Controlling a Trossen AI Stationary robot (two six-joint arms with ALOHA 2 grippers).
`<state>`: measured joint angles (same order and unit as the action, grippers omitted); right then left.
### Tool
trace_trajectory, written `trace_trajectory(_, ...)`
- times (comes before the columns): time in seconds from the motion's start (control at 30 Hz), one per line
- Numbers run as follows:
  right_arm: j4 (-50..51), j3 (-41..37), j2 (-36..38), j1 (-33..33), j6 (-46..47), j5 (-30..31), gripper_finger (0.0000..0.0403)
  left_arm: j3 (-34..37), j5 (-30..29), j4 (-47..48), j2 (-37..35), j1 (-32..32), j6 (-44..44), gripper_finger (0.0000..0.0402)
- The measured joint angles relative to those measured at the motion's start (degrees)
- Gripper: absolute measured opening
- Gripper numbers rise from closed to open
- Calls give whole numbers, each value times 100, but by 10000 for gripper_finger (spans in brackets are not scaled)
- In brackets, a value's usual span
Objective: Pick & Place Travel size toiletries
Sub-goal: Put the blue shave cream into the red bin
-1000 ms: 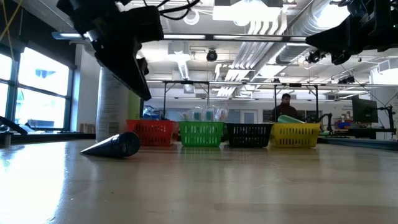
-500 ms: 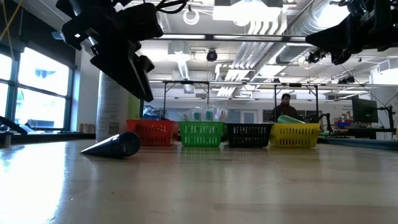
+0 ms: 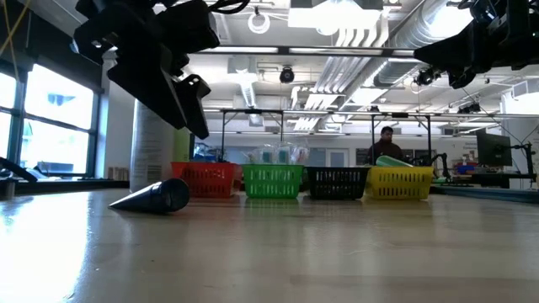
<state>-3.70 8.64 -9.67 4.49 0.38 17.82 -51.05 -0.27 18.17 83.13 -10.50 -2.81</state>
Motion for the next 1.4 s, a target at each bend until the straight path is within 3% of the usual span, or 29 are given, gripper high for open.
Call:
trace_trajectory(0.27,2,0,0,0,-4,0,3,0,566,1,0,-2,0,269)
trace_trajectory(0.8,2,0,-2,2,-17,1,3,2,231,-25,687,-544,450,269)
trace_trajectory(1.4,4,0,-2,2,-17,0,2,-11,155,-146,1436,-566,385,269)
